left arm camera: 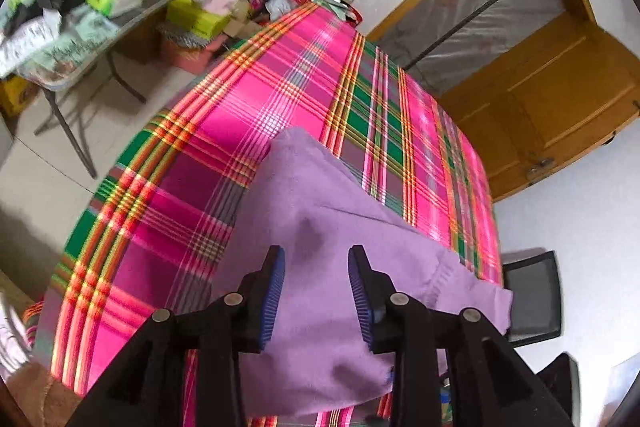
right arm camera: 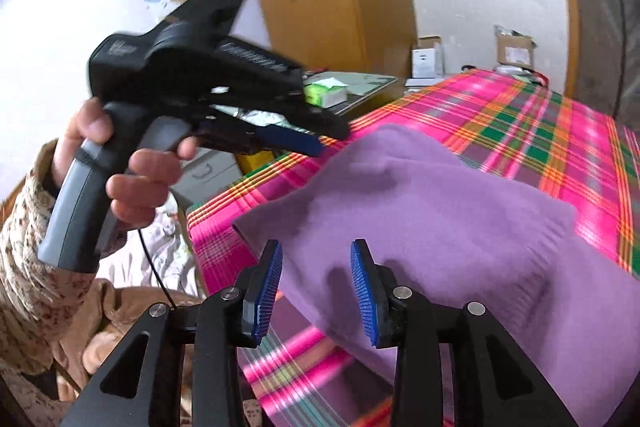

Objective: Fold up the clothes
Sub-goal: 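Lay the sweater flat and open both grippers, pressing it down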

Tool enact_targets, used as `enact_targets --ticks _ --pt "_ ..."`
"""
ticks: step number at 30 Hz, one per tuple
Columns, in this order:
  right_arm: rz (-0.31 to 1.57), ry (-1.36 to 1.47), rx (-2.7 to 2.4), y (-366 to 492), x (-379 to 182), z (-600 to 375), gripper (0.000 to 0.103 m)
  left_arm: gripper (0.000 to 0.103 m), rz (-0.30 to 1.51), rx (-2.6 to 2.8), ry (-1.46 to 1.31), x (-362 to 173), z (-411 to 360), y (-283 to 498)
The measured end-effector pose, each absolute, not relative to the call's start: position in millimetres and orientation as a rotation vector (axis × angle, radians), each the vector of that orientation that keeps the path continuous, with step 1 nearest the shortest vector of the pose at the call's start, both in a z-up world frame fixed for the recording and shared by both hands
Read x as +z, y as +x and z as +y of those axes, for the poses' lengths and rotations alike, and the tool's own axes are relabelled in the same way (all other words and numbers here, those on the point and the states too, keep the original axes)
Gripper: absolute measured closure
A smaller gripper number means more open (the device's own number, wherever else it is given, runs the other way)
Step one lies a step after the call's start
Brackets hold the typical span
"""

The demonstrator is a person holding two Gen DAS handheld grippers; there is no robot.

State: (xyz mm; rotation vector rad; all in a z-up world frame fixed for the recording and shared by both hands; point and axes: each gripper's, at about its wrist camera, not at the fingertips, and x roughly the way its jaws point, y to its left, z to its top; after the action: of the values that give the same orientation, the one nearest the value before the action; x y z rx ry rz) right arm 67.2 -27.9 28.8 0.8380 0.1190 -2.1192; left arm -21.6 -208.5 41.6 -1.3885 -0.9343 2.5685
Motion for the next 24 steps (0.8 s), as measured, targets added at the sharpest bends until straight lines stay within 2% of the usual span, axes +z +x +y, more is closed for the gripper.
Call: enact_targets --ticks 10,17,24 --pt "-0.034 0.947 -2.413 51 17 105 0.066 0.070 -0.856 2.557 -1.296 57 -138 -15" --pt "-0.141 1.123 -2.634 34 -4 196 0.066 0.070 -0.696 2.443 -1.346 40 -64 -38" --pt "-0.137 1.182 -2.792 33 -8 255 0.066 0.070 -0.603 2.313 -1.406 20 4 -68"
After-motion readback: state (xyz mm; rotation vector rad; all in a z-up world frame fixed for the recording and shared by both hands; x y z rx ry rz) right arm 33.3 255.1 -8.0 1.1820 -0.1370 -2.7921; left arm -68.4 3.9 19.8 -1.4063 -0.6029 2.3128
